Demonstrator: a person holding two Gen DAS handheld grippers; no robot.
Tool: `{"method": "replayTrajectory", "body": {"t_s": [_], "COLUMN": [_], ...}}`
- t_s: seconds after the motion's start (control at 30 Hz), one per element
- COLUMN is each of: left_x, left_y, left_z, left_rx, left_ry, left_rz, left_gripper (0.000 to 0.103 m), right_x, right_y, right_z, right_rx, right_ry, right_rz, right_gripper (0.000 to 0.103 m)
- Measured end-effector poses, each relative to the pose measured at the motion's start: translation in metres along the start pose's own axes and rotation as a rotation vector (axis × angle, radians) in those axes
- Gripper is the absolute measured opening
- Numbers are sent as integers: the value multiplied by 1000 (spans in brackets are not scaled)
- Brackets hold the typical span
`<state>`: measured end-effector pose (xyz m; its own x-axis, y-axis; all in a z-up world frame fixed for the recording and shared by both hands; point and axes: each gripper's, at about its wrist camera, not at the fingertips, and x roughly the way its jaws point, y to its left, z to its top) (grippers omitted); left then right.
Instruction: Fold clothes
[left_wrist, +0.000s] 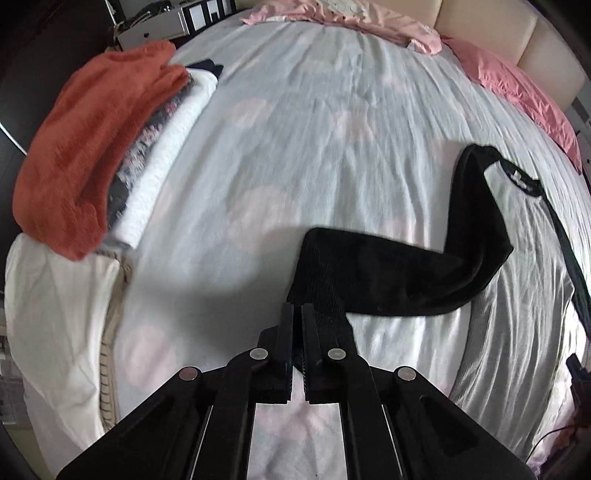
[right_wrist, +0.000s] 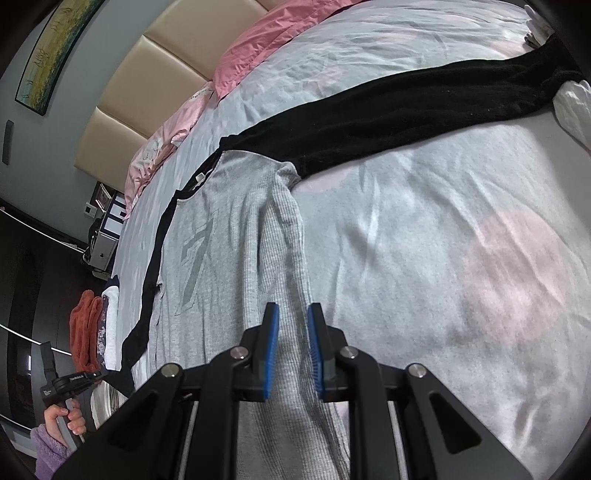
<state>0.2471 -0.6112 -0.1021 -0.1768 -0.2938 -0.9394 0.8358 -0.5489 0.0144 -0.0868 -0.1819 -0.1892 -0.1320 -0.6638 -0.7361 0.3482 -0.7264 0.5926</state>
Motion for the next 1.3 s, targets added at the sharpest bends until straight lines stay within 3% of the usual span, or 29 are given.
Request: {"method": "replayTrajectory", "body": {"t_s": [0.33, 0.57, 0.87, 1.03, 1.17, 1.3], "left_x": [-84, -107, -61, 5, 43, 56], "left_y": [45, 70, 116, 137, 158, 159], "left_z": [114, 169, 207, 197, 184, 177], "left_rx": [-25, -23, -39, -16, -43, -31], "left_ry": [-192, -272, -211, -84, -45, -72], "left_rz": [156, 289, 470, 577, 585, 584], "left_gripper": [4, 4, 4, 4, 4, 5], "right_x": [7, 16, 22, 26, 30, 31], "right_y": [-3, -7, -4, -2, -1, 1], "right_z": [2, 6, 10, 12, 14, 14], "right_rx": [0, -4, -40, -51, -62, -70], "right_ry": [14, 23, 10, 3, 1, -1], "right_rz": [-15, -39, -52, -60, -63, -67], "right_gripper": [17, 17, 16, 17, 16, 16]}}
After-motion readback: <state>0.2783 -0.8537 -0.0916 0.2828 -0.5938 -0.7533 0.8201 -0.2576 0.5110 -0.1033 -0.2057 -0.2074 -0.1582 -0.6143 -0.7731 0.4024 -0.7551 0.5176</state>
